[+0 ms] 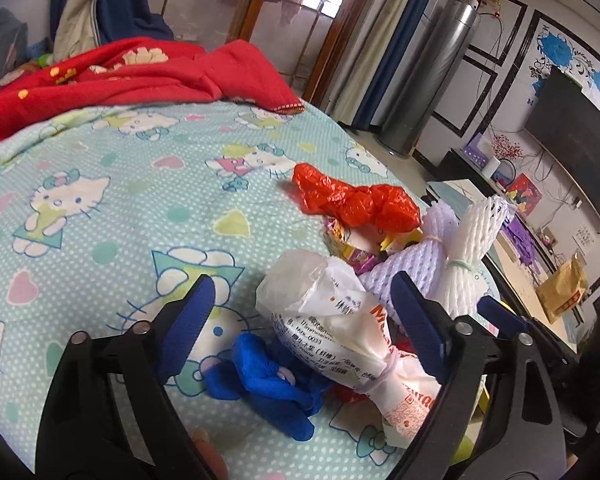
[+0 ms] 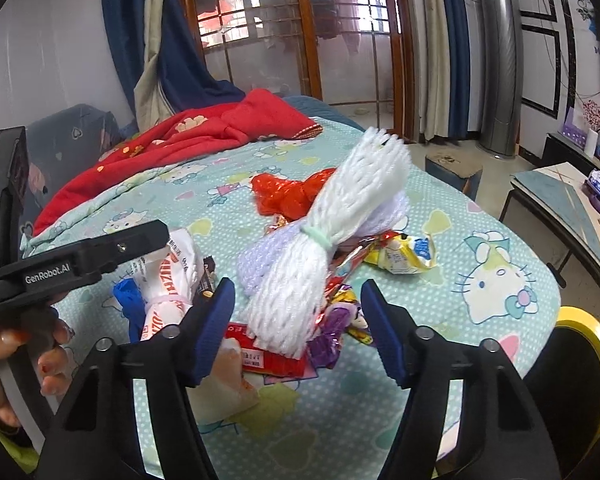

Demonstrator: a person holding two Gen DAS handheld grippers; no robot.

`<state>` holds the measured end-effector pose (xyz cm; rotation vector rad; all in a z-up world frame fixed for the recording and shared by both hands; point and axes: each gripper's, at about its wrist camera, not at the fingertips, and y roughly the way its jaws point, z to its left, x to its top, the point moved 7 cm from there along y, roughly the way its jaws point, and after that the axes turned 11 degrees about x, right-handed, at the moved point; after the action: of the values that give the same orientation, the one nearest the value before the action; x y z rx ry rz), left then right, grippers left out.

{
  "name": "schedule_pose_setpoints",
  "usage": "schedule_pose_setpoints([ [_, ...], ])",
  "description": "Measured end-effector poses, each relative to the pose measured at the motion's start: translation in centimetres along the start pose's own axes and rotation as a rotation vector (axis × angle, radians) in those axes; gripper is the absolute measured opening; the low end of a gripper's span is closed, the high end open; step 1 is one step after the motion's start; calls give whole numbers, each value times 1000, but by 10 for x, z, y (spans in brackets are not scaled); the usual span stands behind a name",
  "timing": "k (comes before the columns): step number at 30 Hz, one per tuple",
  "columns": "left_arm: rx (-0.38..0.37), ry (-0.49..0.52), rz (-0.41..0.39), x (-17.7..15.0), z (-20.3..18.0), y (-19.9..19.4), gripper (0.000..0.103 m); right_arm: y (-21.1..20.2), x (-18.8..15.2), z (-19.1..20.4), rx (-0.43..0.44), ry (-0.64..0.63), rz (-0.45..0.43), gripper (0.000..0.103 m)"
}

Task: Collect trash
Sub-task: 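Reach the left tool to the white plastic bag while the right tool reaches the white foam net, then close the left tool on the white bag while the right tool grips the white foam net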

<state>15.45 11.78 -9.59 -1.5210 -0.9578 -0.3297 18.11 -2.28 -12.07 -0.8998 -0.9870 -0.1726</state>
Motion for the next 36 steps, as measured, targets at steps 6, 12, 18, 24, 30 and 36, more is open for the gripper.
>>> schedule_pose_setpoints([
  [6, -12, -3, 22, -5, 1, 2, 61, 0, -2, 2, 27, -3, 1, 23],
  [12, -39, 7, 5, -4, -5, -4, 43, -9, 0, 0, 32, -4, -35, 12],
  [18, -46, 6, -31, 2, -4, -15, 32, -21, 2, 1, 55, -9, -79, 9],
  [24, -46, -27, -100, 20, 3, -37, 32, -36, 14, 7, 87, -20, -141, 9],
  [30, -47, -60, -189, 39, 12, -64, 31, -53, 29, 1, 74, -19, -195, 9],
  [36, -48, -29, -240, 45, 3, -83, 31, -70, 36, -8, 53, -19, -219, 9],
])
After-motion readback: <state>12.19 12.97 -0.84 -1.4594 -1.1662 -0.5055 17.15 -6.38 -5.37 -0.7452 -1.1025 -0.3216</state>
